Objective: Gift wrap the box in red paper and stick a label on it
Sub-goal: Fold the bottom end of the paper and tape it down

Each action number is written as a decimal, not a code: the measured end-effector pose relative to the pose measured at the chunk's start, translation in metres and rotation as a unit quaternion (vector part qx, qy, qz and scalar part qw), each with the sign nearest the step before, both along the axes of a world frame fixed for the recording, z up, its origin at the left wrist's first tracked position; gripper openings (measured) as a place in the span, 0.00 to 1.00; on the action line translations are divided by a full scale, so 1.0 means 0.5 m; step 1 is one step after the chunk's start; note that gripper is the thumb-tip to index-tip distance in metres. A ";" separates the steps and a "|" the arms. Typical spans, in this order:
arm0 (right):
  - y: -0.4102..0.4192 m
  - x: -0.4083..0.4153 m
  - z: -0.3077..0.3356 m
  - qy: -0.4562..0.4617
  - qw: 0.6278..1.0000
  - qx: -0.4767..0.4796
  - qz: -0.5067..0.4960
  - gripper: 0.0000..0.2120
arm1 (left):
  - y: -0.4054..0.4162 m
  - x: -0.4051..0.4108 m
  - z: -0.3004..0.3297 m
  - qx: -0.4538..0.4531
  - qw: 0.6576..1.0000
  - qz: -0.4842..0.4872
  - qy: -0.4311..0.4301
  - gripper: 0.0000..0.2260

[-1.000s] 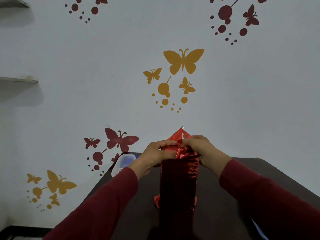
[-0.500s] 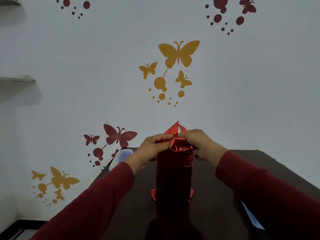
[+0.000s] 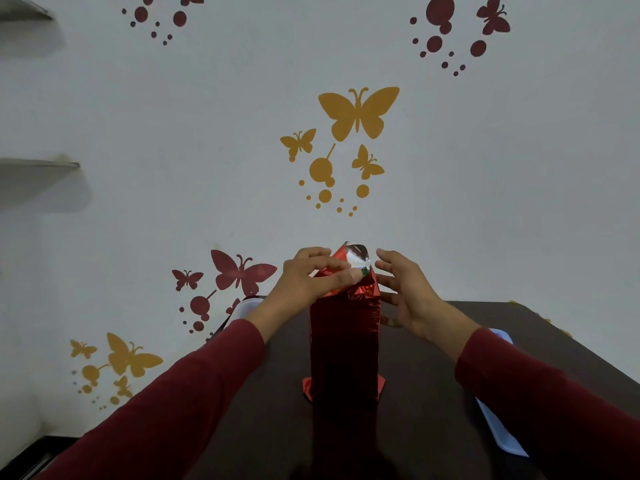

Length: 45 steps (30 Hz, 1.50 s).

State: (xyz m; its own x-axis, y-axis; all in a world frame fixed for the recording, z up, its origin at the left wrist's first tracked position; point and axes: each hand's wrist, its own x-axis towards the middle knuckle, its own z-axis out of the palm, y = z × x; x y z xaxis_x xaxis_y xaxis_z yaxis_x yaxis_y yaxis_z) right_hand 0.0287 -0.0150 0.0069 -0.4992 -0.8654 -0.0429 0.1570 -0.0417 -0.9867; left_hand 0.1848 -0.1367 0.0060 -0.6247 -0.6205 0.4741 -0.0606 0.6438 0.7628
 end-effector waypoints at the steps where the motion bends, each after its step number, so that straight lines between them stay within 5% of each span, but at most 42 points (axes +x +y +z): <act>1: 0.000 -0.001 -0.006 -0.003 1.000 -0.005 0.002 0.22 | 0.002 0.002 0.000 -0.038 0.999 -0.011 -0.023 0.20; 5: 0.000 0.003 -0.016 -0.006 1.000 -0.015 0.000 0.18 | 0.016 -0.008 0.029 -0.166 0.983 0.030 -0.071 0.16; 8: -0.003 0.005 -0.018 0.006 1.000 -0.017 0.003 0.16 | 0.029 -0.004 0.069 -0.116 0.993 0.000 -0.007 0.05; 12: -0.007 0.004 -0.026 0.031 0.999 -0.006 0.001 0.14 | 0.040 0.006 0.103 -0.109 0.993 0.001 0.047 0.09; 16: -0.008 0.004 -0.032 0.055 0.998 -0.011 -0.004 0.13 | 0.041 0.009 0.118 -0.151 0.977 0.015 -0.152 0.26; 18: -0.008 0.006 -0.034 0.064 0.998 -0.011 -0.006 0.12 | 0.039 0.001 0.120 -0.211 0.948 0.017 -0.237 0.25; 24: -0.004 0.002 -0.044 0.181 0.983 0.018 -0.018 0.11 | 0.070 -0.012 0.134 -0.177 0.981 0.071 0.036 0.05; 36: 0.192 -0.072 -0.084 0.246 0.933 -0.047 -0.258 0.08 | 0.226 -0.127 -0.032 -0.194 0.966 -0.060 0.158 0.06; 39: 0.274 -0.109 -0.102 0.392 0.859 0.061 -0.323 0.09 | 0.240 -0.201 -0.108 -0.146 0.978 -0.113 0.095 0.14; 42: 0.334 -0.143 -0.126 0.486 0.774 0.223 -0.338 0.09 | 0.249 -0.270 -0.174 -0.109 0.974 -0.180 -0.084 0.37; 45: 0.351 -0.187 -0.154 0.391 0.819 0.288 -0.305 0.12 | 0.250 -0.326 -0.219 -0.106 0.957 -0.210 -0.172 0.51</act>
State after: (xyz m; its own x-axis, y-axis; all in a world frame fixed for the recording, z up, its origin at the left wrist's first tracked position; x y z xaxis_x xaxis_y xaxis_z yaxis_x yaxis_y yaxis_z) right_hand -0.0649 0.1603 -0.0703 -0.9007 -0.3938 0.1834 -0.4099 0.6306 -0.6590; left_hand 0.0216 -0.0114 -0.1037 -0.9392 -0.1929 0.2839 0.0142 0.8046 0.5937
